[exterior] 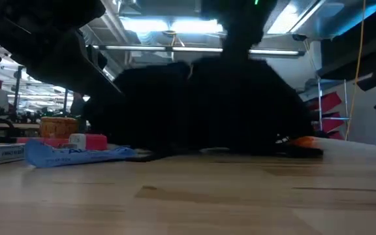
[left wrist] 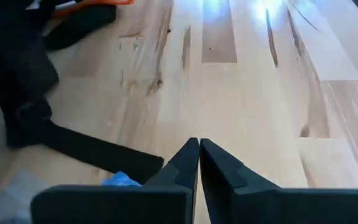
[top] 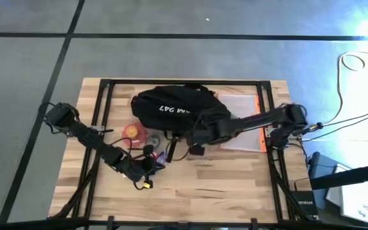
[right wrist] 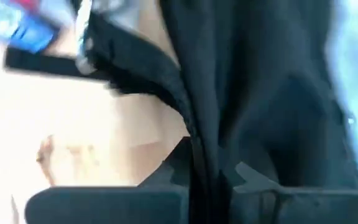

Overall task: Unpack backpack
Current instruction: Move the black backpack to the center of the table

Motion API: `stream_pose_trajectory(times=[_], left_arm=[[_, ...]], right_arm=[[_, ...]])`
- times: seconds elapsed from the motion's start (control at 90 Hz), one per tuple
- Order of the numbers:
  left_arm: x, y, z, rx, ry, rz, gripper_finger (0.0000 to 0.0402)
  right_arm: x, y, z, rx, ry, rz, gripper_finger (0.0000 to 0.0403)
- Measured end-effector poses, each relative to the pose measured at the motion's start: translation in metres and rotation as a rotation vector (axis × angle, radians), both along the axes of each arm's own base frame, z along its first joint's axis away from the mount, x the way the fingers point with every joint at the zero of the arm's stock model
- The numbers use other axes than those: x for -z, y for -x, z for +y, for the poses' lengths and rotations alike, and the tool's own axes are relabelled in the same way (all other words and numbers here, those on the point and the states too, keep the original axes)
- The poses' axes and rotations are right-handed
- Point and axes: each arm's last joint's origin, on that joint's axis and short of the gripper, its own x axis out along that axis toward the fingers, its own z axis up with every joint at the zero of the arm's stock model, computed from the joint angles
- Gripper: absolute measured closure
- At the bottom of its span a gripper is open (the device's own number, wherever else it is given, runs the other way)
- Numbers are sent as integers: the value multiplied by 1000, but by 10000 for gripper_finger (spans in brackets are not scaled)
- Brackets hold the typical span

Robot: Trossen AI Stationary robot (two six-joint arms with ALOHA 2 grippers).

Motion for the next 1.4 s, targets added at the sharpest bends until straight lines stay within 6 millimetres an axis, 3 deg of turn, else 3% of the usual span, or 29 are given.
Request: stream_pose_trajectory(times=[0.344,0.644,0.9,1.122,1.233,1.4], left_arm=[[0,0,0,4,1,2,402],[0,0,0,9,-6,2,402],[0,0,0,13,-14,2,402],[0,0,0,16,-19,3,402],[0,0,0,15,-24,3,402],[0,-1,1,8,-26,0,402]], right_arm=[[-80,55,-15,225,-110,-319,402],[-121,101,7,167,-250,-480,402],[-141,134,26,33,-418,-521,402],[-135,155,49,-99,-532,-347,403],[-135,159,62,-145,-641,-305,403],[-150,158,84,-209,-898,-398,403]])
